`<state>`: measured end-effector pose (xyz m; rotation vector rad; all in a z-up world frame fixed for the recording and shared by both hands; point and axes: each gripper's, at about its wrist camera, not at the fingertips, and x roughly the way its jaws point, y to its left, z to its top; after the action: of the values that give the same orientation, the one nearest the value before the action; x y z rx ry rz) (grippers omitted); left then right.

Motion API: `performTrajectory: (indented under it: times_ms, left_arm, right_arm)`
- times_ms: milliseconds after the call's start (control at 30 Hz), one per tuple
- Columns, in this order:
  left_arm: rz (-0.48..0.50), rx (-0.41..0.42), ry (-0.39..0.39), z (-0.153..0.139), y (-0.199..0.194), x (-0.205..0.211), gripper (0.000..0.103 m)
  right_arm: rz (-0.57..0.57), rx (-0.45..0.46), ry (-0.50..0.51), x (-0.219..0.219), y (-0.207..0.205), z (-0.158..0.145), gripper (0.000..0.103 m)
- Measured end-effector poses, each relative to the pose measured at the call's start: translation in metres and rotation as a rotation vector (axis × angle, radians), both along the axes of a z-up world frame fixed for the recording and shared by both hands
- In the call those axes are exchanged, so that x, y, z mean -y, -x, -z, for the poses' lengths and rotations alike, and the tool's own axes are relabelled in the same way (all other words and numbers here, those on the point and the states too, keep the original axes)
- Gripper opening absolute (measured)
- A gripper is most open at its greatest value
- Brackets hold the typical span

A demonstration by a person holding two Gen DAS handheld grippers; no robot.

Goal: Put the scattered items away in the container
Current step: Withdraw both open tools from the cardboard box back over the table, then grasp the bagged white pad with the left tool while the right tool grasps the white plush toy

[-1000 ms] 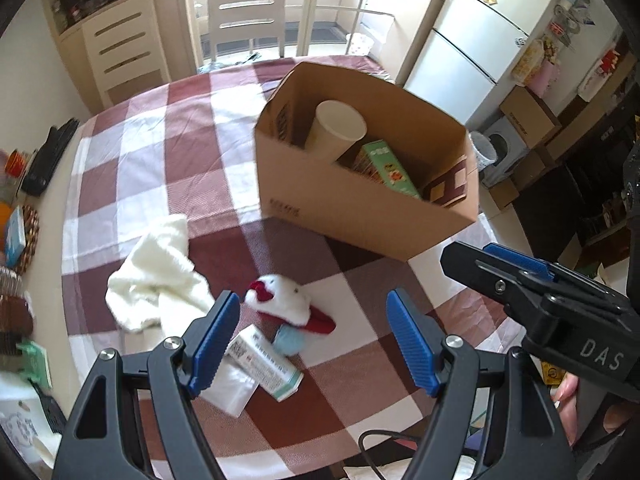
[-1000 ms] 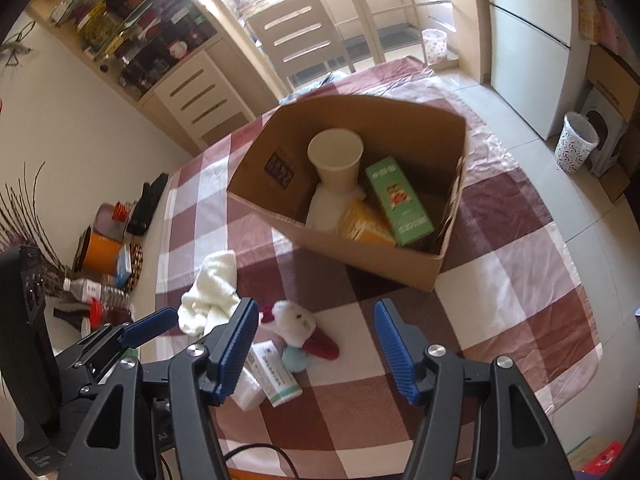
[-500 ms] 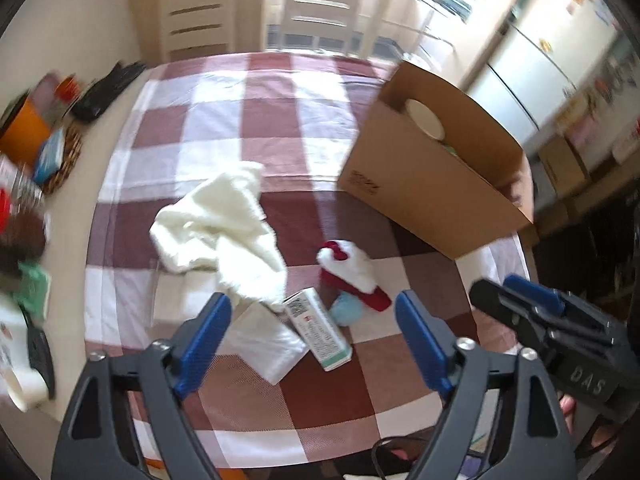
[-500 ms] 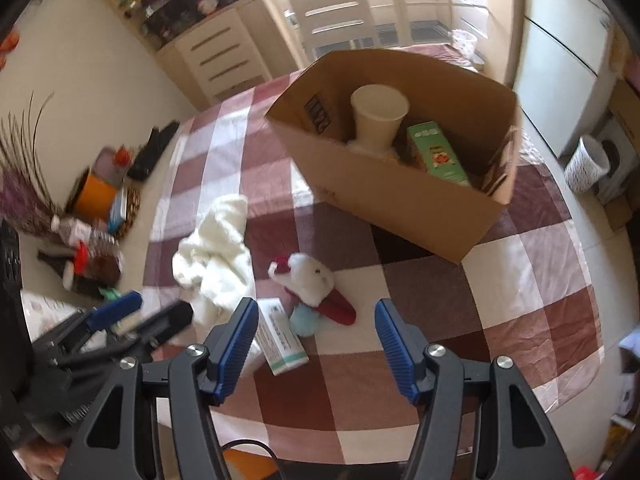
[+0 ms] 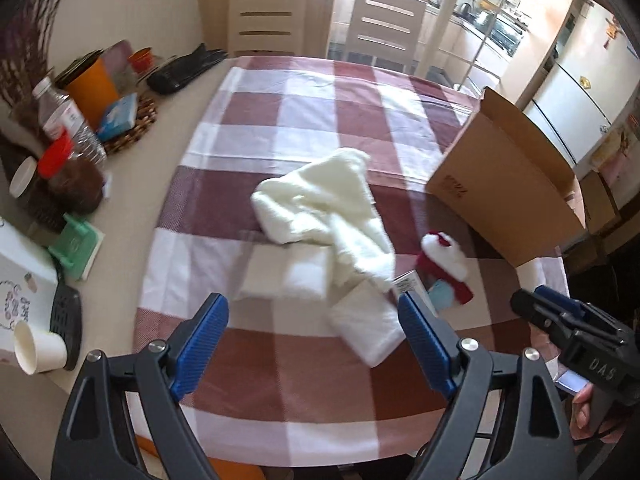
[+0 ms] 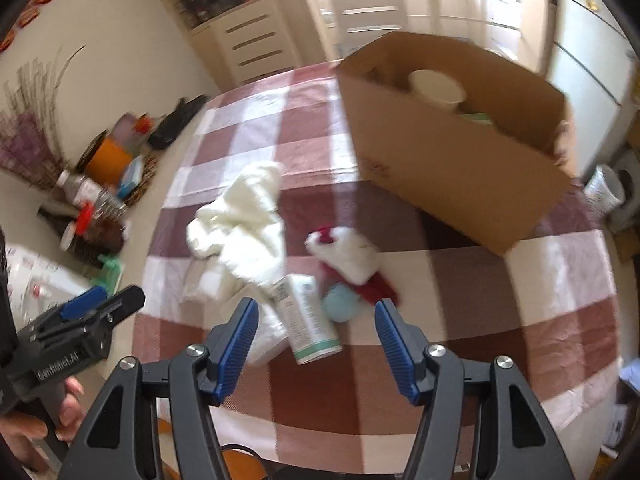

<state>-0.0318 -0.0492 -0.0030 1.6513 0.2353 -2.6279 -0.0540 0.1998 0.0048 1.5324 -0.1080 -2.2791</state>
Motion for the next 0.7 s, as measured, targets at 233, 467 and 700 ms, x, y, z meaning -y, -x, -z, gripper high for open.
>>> performTrajectory:
  times_ms: [233,467,700]
  left_arm:
    - [-0.019,0.015,-0.039,0.011,-0.020,0.025,0.096]
    - [-0.021,0.069,-0.060,0.037,-0.023,0.028,0.096]
    - [-0.032,0.114,-0.103,0.058,-0.010,0.024,0.096]
  right_arm:
    - [-0.033,0.005,-0.168,0.025,-0.020,0.023,0.062]
    - [0.018,0.009,-0.095,0.014,-0.023,0.031,0.062]
    - [0.065,-0.010,-0.097,-0.004,-0.012,0.037,0.062]
